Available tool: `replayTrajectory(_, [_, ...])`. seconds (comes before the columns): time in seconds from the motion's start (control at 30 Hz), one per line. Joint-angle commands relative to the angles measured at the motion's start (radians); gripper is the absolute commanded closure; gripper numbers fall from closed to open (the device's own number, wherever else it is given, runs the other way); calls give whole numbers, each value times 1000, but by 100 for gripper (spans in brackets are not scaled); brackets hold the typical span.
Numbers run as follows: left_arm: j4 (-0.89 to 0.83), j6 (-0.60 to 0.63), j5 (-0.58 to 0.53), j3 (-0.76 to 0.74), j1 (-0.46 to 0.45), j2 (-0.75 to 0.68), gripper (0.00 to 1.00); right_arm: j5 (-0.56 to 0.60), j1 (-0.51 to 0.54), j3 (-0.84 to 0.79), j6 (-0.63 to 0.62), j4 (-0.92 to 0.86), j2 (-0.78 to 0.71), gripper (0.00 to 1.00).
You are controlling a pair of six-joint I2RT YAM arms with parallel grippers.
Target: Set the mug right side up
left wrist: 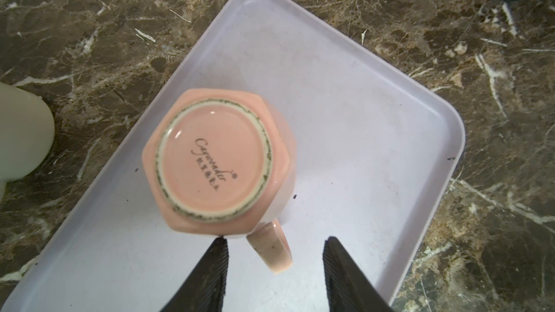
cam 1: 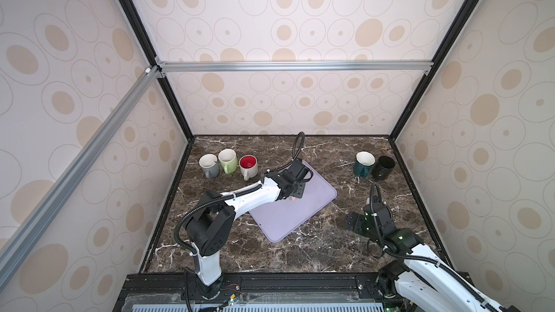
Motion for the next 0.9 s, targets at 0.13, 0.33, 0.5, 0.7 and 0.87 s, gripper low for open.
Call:
replayTrajectory(0.13, [-68, 2, -84, 69, 4, 51, 53, 16, 3, -15, 13, -14, -9, 1])
replayTrajectory(0.33, [-114, 8, -142, 103, 4, 84, 54, 16, 4, -16, 11, -7, 3, 1])
replayTrajectory(0.5, [-125, 10, -147, 106, 4, 88, 57, 15, 4, -16, 14, 0, 25, 1])
replayTrajectory(0.7, [-135, 22, -159, 106, 5, 81, 58, 5, 4, -15, 11, 15, 42, 1])
replayTrajectory(0.87, [-131, 25, -127, 120, 6, 104, 61, 6, 4, -18, 11, 32, 56, 1])
